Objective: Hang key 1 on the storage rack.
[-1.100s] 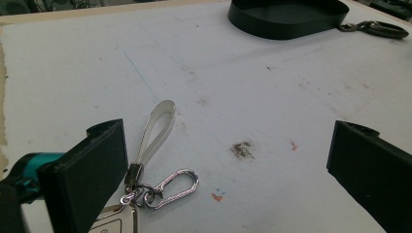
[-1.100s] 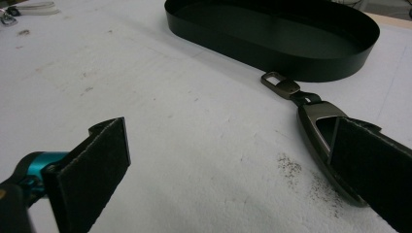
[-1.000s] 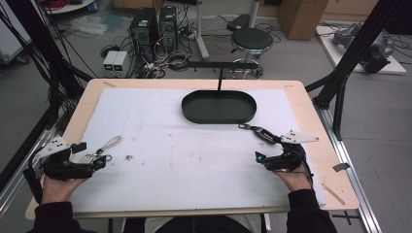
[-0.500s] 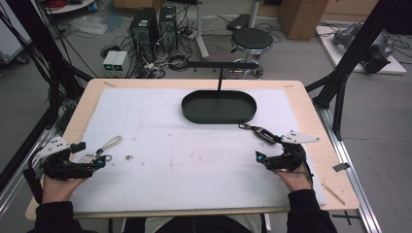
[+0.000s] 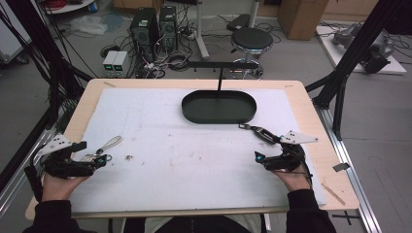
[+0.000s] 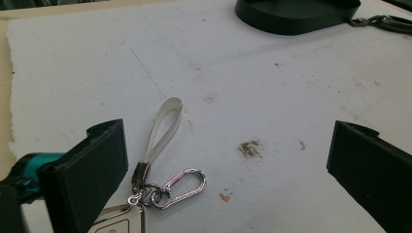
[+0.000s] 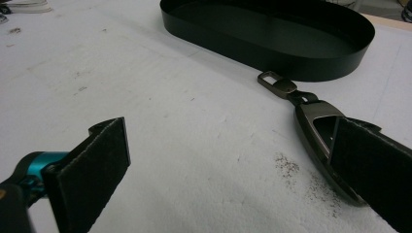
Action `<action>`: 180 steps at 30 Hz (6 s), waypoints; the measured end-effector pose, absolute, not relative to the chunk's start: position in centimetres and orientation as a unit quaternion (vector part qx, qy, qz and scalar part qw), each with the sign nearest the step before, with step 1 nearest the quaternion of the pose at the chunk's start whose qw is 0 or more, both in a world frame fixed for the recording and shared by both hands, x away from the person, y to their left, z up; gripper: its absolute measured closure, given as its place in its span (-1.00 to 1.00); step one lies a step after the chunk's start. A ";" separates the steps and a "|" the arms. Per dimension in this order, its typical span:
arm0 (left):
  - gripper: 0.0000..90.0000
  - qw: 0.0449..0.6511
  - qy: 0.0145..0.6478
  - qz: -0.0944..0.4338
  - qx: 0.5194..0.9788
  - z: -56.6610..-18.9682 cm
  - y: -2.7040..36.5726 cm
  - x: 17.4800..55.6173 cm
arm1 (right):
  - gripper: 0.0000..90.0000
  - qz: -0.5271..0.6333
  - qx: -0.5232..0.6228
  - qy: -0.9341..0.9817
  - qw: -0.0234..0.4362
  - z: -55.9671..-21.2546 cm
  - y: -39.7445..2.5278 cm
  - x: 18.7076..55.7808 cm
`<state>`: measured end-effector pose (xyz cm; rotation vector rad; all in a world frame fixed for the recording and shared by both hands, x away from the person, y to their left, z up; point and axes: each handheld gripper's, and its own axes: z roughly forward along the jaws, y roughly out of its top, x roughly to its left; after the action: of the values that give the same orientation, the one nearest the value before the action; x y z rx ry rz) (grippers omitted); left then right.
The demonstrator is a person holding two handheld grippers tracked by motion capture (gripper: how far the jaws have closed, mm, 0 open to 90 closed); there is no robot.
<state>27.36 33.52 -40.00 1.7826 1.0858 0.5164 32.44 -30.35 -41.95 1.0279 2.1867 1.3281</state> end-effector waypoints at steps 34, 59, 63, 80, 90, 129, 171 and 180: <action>-0.91 0.337 0.434 0.158 0.821 -40.0 32.2 34.8 | -0.99 0.452 0.363 0.792 0.189 -42.3 -30.0 32.5; -0.24 0.250 0.469 0.111 0.839 -42.2 32.7 37.5 | -0.98 0.472 0.370 0.777 0.190 -42.0 -30.6 32.3; 0.11 0.250 0.468 0.116 0.840 -42.3 32.6 37.5 | -0.98 0.473 0.368 0.777 0.194 -42.0 -30.6 32.3; 0.92 0.272 0.443 0.154 0.840 -41.2 32.9 36.7 | -0.98 0.470 0.369 0.778 0.192 -42.1 -30.6 32.3; 0.92 0.359 0.448 0.162 0.802 -39.3 33.7 36.0 | -0.98 0.469 0.369 0.779 0.192 -42.2 -30.5 32.2; 0.93 0.473 0.342 0.186 0.790 -26.9 25.1 40.0 | -0.98 0.470 0.362 0.784 0.185 -42.4 -30.6 32.3; 0.93 0.503 0.319 0.236 0.768 -23.6 14.1 48.4 | -0.99 0.478 0.347 0.788 0.170 -42.6 -29.6 32.5; 0.93 0.506 0.316 0.238 0.766 -23.3 12.7 49.1 | -0.98 0.477 0.350 0.788 0.170 -42.7 -29.8 32.2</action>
<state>49.12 12.68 -23.31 1.8483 0.7628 0.5743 32.24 -29.78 -42.71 0.9934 2.2391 1.3548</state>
